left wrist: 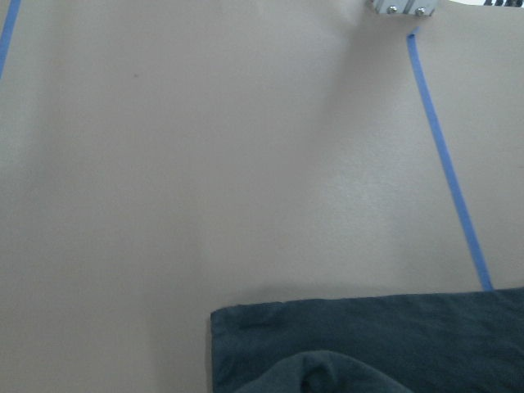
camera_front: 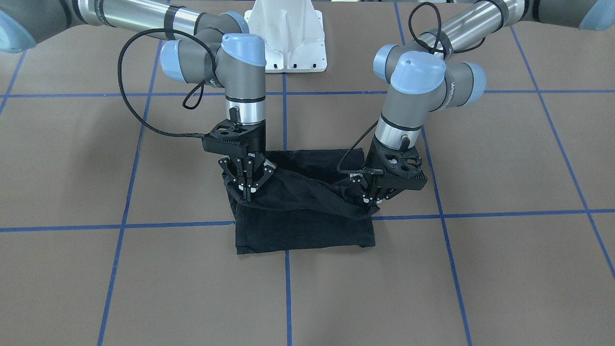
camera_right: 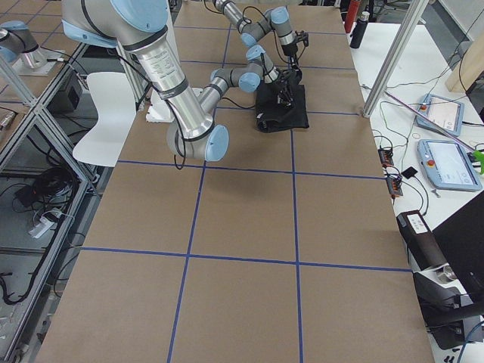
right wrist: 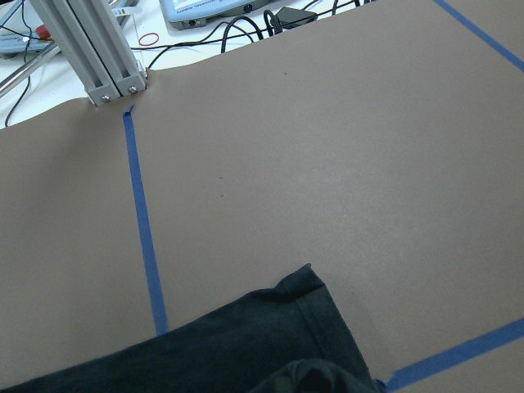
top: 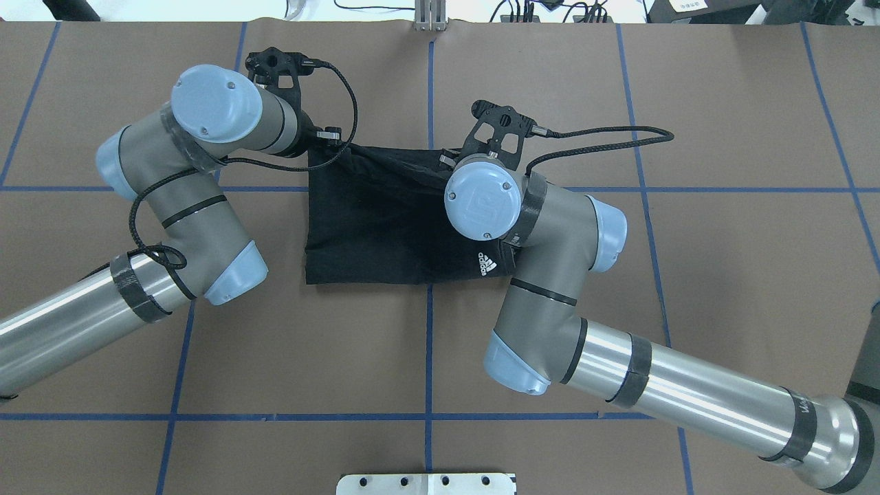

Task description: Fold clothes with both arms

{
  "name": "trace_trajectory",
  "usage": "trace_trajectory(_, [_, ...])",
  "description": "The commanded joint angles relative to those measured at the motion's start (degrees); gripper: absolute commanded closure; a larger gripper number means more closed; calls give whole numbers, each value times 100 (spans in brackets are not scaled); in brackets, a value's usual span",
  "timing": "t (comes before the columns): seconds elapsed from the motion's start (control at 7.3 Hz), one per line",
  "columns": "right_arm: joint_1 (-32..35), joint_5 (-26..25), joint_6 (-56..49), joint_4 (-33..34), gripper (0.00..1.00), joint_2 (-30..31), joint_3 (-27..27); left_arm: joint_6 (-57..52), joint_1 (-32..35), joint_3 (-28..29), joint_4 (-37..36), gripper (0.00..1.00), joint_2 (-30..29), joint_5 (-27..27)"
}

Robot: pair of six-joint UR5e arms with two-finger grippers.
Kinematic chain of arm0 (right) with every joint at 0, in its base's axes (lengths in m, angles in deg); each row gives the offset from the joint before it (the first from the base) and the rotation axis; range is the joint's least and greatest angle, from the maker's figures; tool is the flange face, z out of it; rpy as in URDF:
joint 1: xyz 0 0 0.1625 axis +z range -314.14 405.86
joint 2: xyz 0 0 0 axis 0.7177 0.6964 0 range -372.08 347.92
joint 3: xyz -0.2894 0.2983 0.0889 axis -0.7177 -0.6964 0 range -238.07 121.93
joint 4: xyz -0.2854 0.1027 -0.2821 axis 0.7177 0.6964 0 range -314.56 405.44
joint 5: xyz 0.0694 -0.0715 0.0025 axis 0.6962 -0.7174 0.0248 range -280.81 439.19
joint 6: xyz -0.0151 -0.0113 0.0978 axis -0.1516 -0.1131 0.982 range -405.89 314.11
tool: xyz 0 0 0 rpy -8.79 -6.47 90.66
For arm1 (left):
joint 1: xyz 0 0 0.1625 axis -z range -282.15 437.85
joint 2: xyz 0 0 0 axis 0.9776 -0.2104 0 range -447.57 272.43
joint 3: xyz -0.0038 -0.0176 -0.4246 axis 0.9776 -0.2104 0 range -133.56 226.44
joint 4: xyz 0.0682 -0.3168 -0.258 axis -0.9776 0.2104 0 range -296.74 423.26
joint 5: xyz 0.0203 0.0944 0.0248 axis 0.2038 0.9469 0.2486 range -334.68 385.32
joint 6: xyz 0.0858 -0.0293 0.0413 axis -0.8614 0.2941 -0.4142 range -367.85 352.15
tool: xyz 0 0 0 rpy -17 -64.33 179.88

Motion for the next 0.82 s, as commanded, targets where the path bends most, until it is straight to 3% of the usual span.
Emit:
trace_trajectory(0.0, [17,8,-61,-4,100,-160,-372,-56,6,533,318,100,-116,50])
trace_trajectory(0.14, [44,25,-88,-12,96,-187,-487,-56,-2,595,380,100,-124,50])
trace_trajectory(0.27, [113,165,-106,-21,40,-187,-601,-56,-2,613,390,33,-116,50])
trace_trajectory(0.41, [245,305,-210,-21,1,-283,-672,-56,-2,596,503,0,-90,50])
trace_trajectory(0.69, [902,1636,-797,48,0,-624,-638,-527,303,465,785,0,-46,-194])
